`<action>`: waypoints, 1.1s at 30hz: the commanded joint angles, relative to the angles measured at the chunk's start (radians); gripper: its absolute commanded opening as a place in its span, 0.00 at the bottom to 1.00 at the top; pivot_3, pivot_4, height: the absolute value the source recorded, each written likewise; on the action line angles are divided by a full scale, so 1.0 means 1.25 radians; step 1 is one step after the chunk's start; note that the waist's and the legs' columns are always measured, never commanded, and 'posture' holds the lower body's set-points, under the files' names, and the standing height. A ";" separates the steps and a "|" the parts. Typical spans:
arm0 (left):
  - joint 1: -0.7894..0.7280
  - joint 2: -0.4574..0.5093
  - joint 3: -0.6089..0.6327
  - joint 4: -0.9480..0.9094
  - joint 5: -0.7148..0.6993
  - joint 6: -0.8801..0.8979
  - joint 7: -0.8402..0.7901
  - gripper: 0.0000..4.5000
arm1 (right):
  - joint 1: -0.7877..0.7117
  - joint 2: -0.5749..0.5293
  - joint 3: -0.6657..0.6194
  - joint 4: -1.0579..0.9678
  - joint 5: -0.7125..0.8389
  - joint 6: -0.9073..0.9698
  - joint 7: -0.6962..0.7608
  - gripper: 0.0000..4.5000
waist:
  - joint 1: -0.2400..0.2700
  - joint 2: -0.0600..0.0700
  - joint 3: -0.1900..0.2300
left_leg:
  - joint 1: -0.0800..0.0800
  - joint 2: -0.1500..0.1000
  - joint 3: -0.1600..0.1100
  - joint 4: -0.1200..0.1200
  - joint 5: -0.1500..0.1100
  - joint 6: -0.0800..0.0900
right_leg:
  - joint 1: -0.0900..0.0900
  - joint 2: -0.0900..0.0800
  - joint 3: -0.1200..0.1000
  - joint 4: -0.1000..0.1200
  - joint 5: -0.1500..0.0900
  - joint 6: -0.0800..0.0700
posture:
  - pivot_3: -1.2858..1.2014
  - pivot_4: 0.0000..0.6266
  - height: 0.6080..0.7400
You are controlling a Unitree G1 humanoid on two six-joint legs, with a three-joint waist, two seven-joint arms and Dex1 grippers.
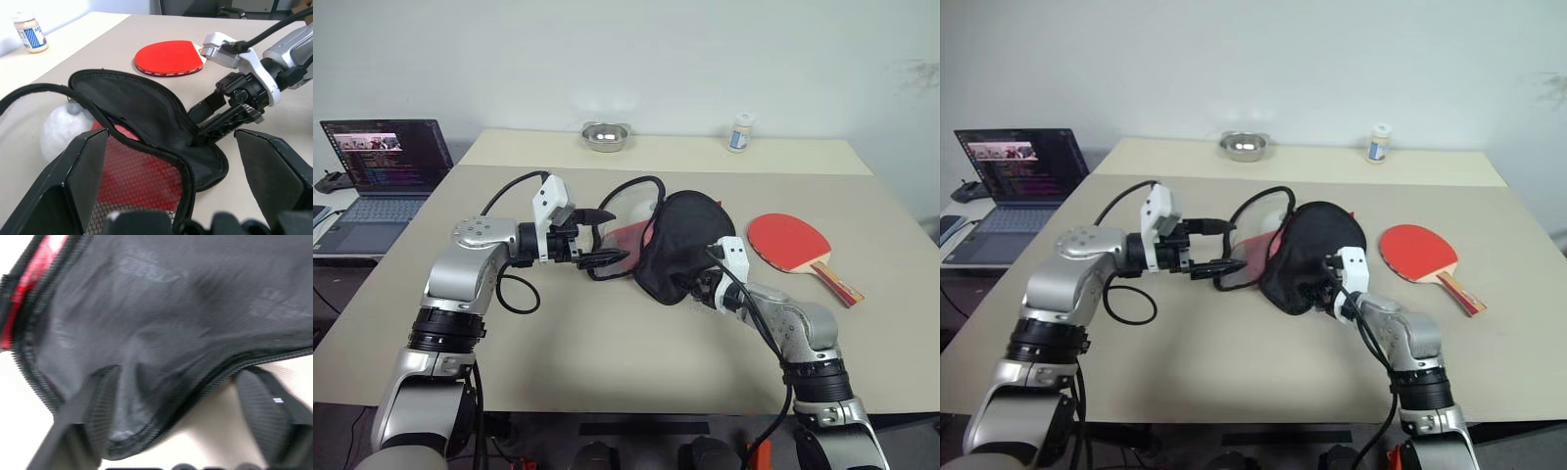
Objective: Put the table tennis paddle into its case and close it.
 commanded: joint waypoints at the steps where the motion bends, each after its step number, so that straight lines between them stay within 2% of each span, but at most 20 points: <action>1: -0.015 0.002 0.008 -0.009 -0.003 -0.015 -0.001 1.00 | -0.012 -0.003 -0.008 -0.008 -0.001 -0.003 0.018 0.55 | 0.000 0.000 0.000 | 0.000 0.000 0.000 0.000 0.000 0.000 | 0.000 0.000 0.000 0.000 0.000 0.000 | 0.52 0.24 1.00; 8: -0.005 0.002 0.009 -0.014 -0.004 -0.019 -0.002 1.00 | -0.008 -0.063 -0.060 -0.059 0.024 0.051 0.035 0.01 | 0.000 0.000 0.000 | -0.001 -0.001 0.000 0.000 0.000 0.000 | 0.000 -0.001 0.000 0.000 0.000 0.000 | 0.52 0.24 1.00; 15: -0.004 0.000 0.003 -0.005 0.001 -0.031 -0.005 1.00 | 0.009 -0.137 -0.096 -0.116 0.042 0.113 0.067 0.01 | 0.000 0.000 0.000 | -0.001 0.000 0.000 0.000 0.000 0.000 | -0.001 -0.001 0.000 0.000 0.000 0.000 | 0.52 0.24 1.00; 19: -0.010 -0.004 -0.007 0.004 0.007 -0.041 -0.012 1.00 | 0.019 -0.258 -0.122 -0.154 0.070 0.183 0.131 0.01 | 0.002 0.000 0.000 | -0.001 -0.001 0.000 -0.001 0.000 0.000 | -0.001 -0.001 0.000 -0.001 0.000 0.000 | 0.52 0.24 1.00; 25: -0.006 -0.015 -0.019 0.002 0.013 -0.048 -0.020 1.00 | 0.020 -0.373 -0.129 -0.135 0.083 0.224 0.201 0.01 | 0.002 0.000 0.000 | -0.001 -0.001 0.000 -0.001 0.000 0.000 | -0.001 -0.001 0.000 -0.001 0.000 0.000 | 0.52 0.24 1.00; 33: -0.006 -0.018 -0.029 0.004 0.015 -0.053 -0.025 1.00 | -0.005 -0.428 -0.062 -0.059 0.033 0.174 0.267 0.01 | 0.001 0.000 0.000 | -0.001 -0.001 0.000 -0.001 0.000 0.000 | -0.001 0.000 0.000 -0.001 0.000 0.000 | 0.52 0.24 1.00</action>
